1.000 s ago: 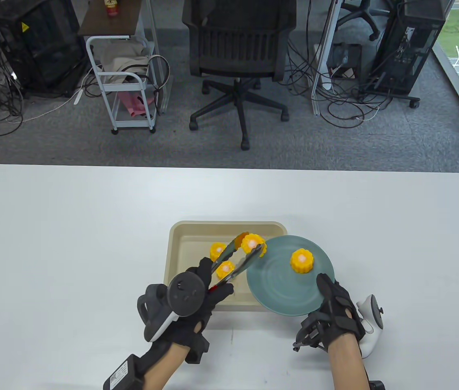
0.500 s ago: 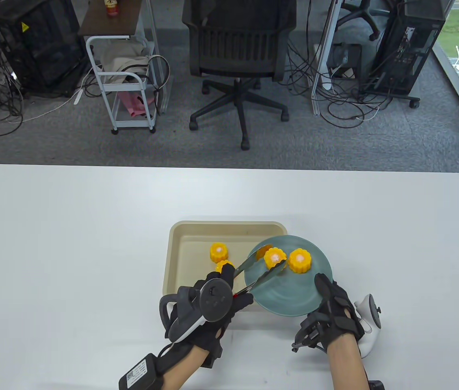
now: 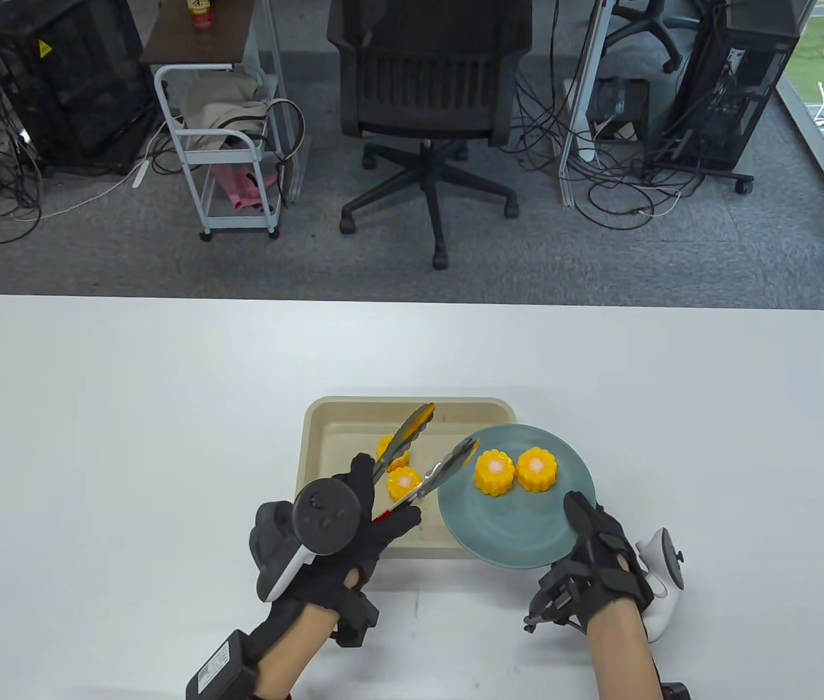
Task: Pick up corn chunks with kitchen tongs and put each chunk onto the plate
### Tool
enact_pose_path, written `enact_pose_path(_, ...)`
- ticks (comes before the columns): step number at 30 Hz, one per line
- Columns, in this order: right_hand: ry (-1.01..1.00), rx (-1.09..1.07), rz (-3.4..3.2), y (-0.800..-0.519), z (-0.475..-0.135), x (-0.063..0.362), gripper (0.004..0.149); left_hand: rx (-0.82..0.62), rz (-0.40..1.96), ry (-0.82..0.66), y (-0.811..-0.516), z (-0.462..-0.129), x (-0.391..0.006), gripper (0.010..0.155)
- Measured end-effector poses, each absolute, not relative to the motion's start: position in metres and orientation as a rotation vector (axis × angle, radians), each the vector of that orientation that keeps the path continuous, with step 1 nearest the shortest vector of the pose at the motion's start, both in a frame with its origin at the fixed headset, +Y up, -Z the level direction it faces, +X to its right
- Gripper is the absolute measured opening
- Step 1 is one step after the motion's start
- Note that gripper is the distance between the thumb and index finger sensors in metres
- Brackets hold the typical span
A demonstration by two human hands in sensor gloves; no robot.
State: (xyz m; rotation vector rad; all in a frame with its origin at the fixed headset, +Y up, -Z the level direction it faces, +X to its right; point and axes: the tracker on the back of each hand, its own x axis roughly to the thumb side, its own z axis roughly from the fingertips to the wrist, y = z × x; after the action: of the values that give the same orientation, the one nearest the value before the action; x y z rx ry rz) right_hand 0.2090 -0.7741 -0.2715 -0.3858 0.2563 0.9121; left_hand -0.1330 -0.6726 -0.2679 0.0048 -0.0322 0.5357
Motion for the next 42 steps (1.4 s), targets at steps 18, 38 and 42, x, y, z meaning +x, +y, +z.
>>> enact_pose_path(18,0.256,-0.378,0.905,-0.773,-0.272,0.210,0.054,-0.198,0.513,0.157,-0.710,-0.286,-0.174,0.094)
enact_pose_path(38,0.263,-0.373,0.909,-0.773,-0.272,0.210,0.054,-0.406,0.266,0.199,-0.738,-0.291,-0.152,0.093)
enact_pose_path(42,0.266,-0.369,0.913,-0.773,-0.272,0.210,0.054,-0.405,0.240,0.195,-0.740,-0.292,-0.146,0.093)
